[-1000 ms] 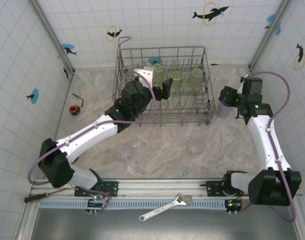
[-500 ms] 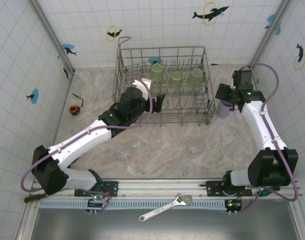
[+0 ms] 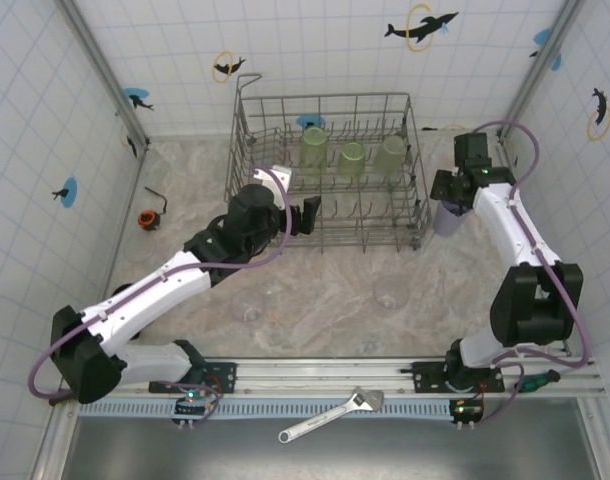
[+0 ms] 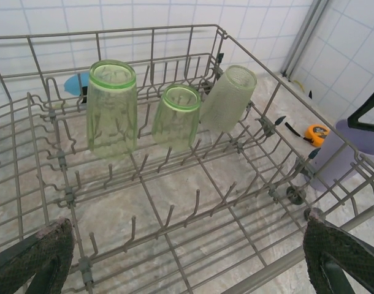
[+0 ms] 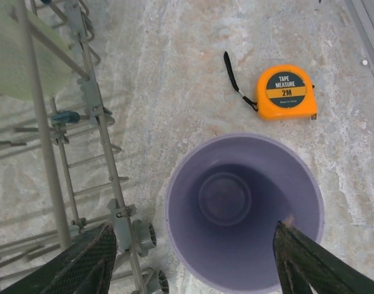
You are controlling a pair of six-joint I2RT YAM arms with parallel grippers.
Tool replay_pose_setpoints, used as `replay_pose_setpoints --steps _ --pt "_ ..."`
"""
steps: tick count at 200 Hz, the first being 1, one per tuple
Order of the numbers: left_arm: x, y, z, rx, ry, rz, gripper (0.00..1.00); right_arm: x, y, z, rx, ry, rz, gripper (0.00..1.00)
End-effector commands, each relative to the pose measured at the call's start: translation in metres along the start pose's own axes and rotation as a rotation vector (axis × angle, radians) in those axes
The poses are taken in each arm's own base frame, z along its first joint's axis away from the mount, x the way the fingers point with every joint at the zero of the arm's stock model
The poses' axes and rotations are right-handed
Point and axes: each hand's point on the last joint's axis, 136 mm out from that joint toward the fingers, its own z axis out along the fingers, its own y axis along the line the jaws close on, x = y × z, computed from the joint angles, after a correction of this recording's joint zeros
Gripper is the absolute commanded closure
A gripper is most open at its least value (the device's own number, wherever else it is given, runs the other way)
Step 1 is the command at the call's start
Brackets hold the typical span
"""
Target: Load the cups into the dish rack
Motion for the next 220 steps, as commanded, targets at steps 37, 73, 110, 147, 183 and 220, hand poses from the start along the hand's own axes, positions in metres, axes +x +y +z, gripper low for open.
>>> replay_pose_setpoints --steps 37,73,110,147,183,220 --pt "0.000 0.004 -0.004 -0.014 -0.005 -0.019 0.02 -0.009 0.000 0.007 0.020 0.021 -0.027 0.35" --pt "-0.001 0.003 -0.005 -0.006 -0.007 -0.053 0.02 -0.004 0.003 0.022 0.014 0.056 -0.028 0.42" --pt "0.003 0.005 -0.005 -0.014 0.006 -0.053 0.02 -0.001 0.007 0.034 0.006 0.089 -0.029 0.48" --pt "0.006 0.006 -0.003 -0.021 0.013 -0.053 0.02 0.003 0.008 0.042 0.006 0.126 -0.030 0.57" --pt "0.007 0.006 -0.002 -0.024 0.019 -0.051 0.02 0.007 0.008 0.047 0.009 0.140 -0.031 0.68" --pt "0.008 0.007 -0.002 -0.029 0.019 -0.052 0.02 0.008 0.010 0.050 -0.003 0.148 -0.031 0.85"
